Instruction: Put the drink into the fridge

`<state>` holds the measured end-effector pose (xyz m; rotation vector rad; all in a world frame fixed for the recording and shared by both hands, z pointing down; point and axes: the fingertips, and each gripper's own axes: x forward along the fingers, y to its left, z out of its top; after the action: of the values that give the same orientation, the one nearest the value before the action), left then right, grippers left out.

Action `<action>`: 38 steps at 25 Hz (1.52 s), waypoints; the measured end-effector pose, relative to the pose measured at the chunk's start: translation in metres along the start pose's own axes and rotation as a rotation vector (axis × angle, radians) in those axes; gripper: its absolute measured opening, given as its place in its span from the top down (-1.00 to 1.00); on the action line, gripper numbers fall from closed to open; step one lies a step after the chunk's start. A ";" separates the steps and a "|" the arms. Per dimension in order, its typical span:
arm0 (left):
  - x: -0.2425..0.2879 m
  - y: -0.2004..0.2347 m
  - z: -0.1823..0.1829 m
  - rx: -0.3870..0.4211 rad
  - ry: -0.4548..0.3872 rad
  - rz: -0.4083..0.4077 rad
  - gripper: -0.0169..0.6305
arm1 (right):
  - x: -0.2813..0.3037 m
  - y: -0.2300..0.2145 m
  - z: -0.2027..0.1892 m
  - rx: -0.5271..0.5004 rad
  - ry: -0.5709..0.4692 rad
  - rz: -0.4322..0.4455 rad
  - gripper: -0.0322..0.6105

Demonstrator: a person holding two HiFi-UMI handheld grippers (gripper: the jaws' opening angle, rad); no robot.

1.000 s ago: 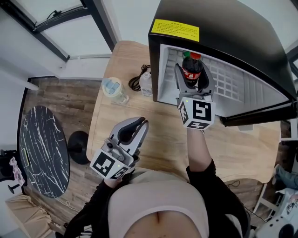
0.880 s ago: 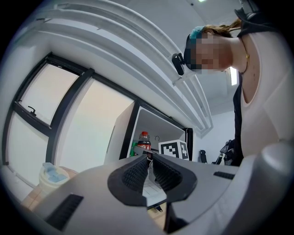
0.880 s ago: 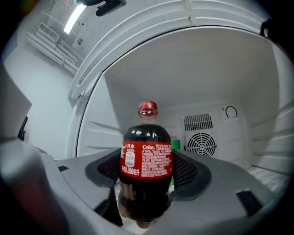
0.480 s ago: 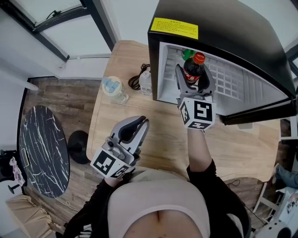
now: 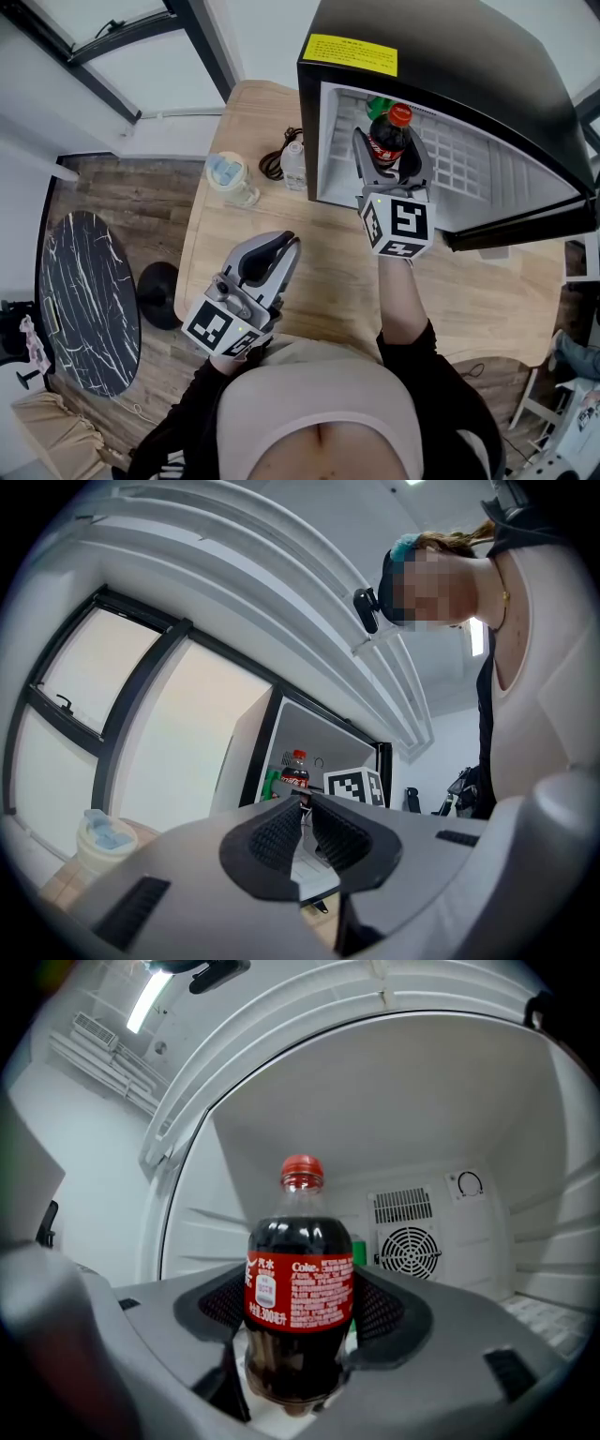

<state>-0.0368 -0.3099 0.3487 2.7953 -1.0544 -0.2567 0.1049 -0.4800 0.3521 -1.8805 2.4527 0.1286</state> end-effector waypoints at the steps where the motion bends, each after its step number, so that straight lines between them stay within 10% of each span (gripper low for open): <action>1: 0.000 0.000 0.000 0.000 0.000 0.000 0.82 | 0.000 0.001 -0.001 -0.009 0.006 0.001 -0.12; 38: 0.001 0.003 -0.004 -0.016 0.002 -0.003 0.82 | 0.026 0.000 -0.006 -0.054 0.087 0.016 -0.12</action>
<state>-0.0371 -0.3125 0.3536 2.7826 -1.0428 -0.2616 0.0982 -0.5057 0.3560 -1.9279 2.5454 0.1174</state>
